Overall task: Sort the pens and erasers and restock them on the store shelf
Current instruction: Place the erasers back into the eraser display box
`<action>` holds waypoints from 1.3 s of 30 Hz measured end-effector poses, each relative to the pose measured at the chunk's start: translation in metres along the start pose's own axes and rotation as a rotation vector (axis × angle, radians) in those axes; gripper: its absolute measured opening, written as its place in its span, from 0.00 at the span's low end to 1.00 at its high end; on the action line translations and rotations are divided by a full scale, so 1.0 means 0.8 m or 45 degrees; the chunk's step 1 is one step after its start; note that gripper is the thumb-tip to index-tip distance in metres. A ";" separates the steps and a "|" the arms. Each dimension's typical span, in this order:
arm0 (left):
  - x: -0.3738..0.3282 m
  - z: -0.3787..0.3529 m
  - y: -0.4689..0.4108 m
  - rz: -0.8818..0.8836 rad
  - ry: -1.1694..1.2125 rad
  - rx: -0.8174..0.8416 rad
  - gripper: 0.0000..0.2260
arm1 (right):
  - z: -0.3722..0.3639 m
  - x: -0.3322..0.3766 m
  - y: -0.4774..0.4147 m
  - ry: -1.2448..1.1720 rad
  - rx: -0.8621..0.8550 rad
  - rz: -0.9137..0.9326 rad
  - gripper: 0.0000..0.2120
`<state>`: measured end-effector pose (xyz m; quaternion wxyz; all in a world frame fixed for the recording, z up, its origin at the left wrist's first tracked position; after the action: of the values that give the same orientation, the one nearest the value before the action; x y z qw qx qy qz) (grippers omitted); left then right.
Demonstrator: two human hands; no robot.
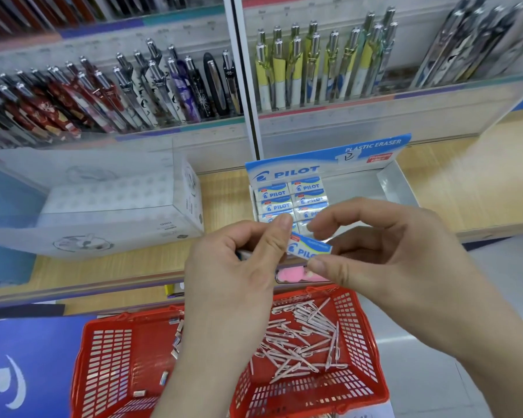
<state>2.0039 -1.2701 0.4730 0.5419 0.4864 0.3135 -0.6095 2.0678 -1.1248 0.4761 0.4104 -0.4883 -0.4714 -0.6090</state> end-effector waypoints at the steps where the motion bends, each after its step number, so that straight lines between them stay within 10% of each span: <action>1: 0.000 -0.002 0.000 0.005 -0.002 -0.001 0.14 | 0.002 0.004 0.000 0.069 -0.008 0.055 0.13; 16: 0.035 -0.007 -0.026 -0.070 -0.488 0.016 0.03 | 0.028 0.007 -0.033 1.145 0.007 0.194 0.08; 39: 0.042 -0.005 -0.038 0.062 -0.379 0.094 0.22 | 0.017 -0.025 -0.056 1.013 -0.053 -0.212 0.06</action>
<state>1.9775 -1.2722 0.4359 0.5789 0.4177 0.1950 -0.6726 2.0312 -1.1009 0.4499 0.5001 -0.1829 -0.3013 -0.7910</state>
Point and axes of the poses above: each hand's wrist, its own y-axis away from the middle knuckle, its own z-axis out of the back of the hand, x = y × z, the point moved 9 cm from there along -y, towards the middle knuckle, and after that the axes turned 3 degrees about -y, right-handed, at the moved point
